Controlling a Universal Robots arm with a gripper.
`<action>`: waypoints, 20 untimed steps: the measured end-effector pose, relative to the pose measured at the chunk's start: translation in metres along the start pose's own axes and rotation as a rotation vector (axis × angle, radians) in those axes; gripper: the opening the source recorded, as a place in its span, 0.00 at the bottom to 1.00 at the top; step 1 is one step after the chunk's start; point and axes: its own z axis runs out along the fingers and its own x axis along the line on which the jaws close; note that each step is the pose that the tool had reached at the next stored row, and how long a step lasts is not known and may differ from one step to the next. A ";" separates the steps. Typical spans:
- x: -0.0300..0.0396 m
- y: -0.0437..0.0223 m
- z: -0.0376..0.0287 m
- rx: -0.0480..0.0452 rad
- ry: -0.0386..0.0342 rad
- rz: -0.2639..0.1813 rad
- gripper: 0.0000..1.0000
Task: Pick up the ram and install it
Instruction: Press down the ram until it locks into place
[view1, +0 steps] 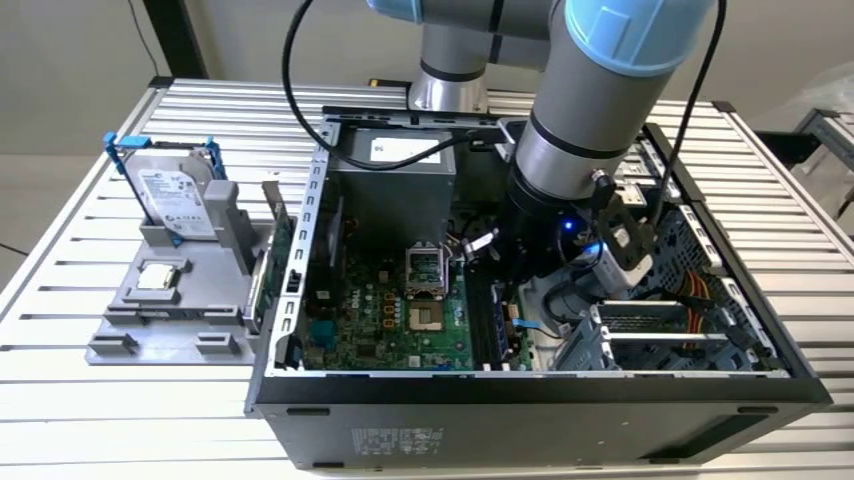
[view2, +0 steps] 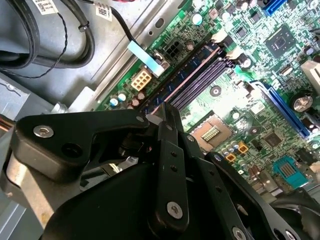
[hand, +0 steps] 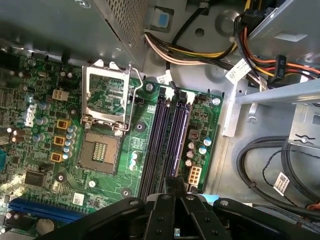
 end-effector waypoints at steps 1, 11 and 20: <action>0.0000 0.0000 0.0000 0.0003 0.0001 -0.006 0.00; 0.0002 0.0000 0.0000 0.0031 0.0012 -0.074 0.00; 0.0002 0.0001 0.0000 0.0058 0.0022 -0.140 0.00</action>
